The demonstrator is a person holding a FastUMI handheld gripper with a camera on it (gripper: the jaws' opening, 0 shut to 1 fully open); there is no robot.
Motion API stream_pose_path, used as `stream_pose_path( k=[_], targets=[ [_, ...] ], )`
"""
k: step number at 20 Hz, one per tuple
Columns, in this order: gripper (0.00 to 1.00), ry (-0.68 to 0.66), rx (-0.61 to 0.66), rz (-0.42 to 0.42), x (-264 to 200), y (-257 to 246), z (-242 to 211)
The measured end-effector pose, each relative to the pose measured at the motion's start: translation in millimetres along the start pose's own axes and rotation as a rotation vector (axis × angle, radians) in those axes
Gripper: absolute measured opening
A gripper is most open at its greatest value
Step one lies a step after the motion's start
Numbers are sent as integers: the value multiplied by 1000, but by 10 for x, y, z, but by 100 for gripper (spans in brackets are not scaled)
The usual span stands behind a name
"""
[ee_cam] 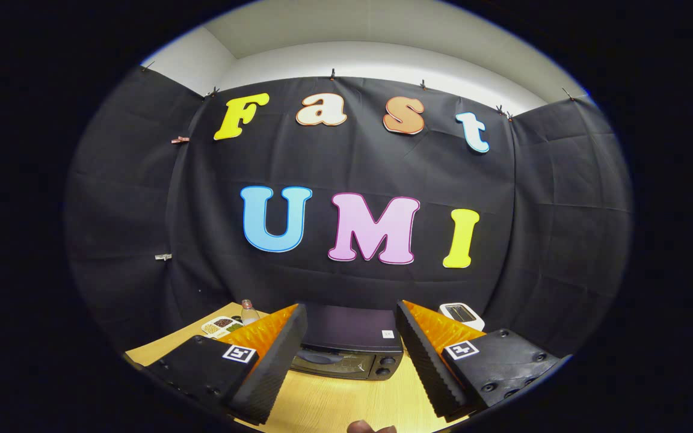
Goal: Open the toaster oven, put the food inside, and close the toaster oven door.
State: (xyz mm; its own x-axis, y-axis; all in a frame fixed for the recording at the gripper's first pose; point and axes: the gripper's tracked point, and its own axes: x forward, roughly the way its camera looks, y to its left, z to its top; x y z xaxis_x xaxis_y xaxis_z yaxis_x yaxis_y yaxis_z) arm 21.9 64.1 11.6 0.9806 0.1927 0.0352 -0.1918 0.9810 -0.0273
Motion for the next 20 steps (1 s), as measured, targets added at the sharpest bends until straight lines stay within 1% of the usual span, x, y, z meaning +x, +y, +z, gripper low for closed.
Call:
stream_pose_path(
  k=[15, 20],
  targets=[
    [98, -27, -2, -18, 49, -87, 85],
    [98, -15, -12, -31, 69, -152, 12]
  ],
)
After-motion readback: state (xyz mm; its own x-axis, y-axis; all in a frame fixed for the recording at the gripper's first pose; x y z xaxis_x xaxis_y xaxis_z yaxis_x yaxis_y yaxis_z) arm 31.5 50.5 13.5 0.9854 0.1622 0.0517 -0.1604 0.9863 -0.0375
